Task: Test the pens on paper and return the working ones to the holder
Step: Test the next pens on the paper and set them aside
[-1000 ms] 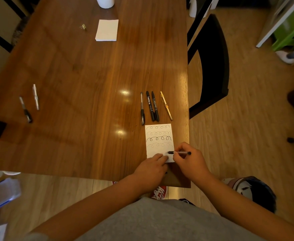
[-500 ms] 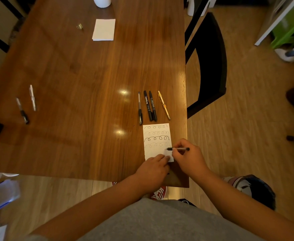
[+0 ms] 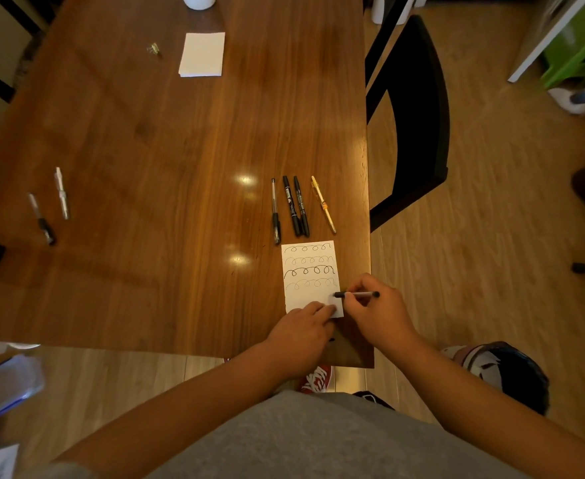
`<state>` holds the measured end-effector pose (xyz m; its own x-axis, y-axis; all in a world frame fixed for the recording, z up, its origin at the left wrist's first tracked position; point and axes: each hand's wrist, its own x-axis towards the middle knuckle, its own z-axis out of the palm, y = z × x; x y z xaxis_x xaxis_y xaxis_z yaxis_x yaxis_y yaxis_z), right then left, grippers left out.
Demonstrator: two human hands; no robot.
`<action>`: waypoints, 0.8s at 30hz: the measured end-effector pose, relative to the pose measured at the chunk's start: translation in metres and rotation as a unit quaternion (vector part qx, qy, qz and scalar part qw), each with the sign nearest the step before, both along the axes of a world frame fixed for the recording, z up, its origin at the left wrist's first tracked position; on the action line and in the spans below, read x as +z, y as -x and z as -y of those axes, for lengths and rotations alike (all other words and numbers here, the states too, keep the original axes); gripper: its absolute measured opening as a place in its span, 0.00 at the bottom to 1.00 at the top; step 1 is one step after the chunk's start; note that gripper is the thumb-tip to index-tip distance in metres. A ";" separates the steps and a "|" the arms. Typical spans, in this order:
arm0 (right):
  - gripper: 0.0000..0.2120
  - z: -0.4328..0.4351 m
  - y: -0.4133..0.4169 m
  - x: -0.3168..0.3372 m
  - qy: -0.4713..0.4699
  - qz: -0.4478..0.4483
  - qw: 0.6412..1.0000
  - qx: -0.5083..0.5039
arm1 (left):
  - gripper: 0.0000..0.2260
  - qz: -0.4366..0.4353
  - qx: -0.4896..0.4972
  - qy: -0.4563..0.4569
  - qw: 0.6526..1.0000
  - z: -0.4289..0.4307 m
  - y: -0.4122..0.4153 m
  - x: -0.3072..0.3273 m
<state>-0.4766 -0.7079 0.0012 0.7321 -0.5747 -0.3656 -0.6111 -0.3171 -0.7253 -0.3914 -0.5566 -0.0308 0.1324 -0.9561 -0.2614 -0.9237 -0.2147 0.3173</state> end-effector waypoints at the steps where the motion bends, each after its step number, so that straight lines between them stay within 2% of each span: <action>1: 0.10 0.001 -0.001 0.001 0.003 0.001 1.000 -0.007 | 0.17 0.000 0.002 -0.003 1.000 0.000 0.000 0.001; 12: 0.06 0.015 0.020 0.008 -0.046 0.008 0.998 -0.038 | 0.17 -0.021 0.052 -0.008 0.998 -0.001 0.005 0.004; 18: 0.07 0.019 0.040 0.025 -0.183 0.058 0.974 -0.119 | 0.11 -0.145 0.163 -0.009 0.976 -0.003 0.006 0.017; 21: 0.12 0.013 0.047 0.034 -0.239 0.062 0.961 -0.123 | 0.08 -0.178 0.212 -0.016 0.961 -0.008 0.007 0.028; 24: 0.16 0.005 0.049 0.042 -0.277 0.070 0.949 -0.135 | 0.07 -0.192 0.208 0.003 0.959 -0.015 0.005 0.040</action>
<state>-0.5260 -0.7133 0.0432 0.6490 -0.4967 -0.5763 -0.5011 0.2909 -0.8150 -0.3962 -0.5416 0.0090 0.3978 -0.8430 -0.3622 -0.5725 -0.5365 0.6200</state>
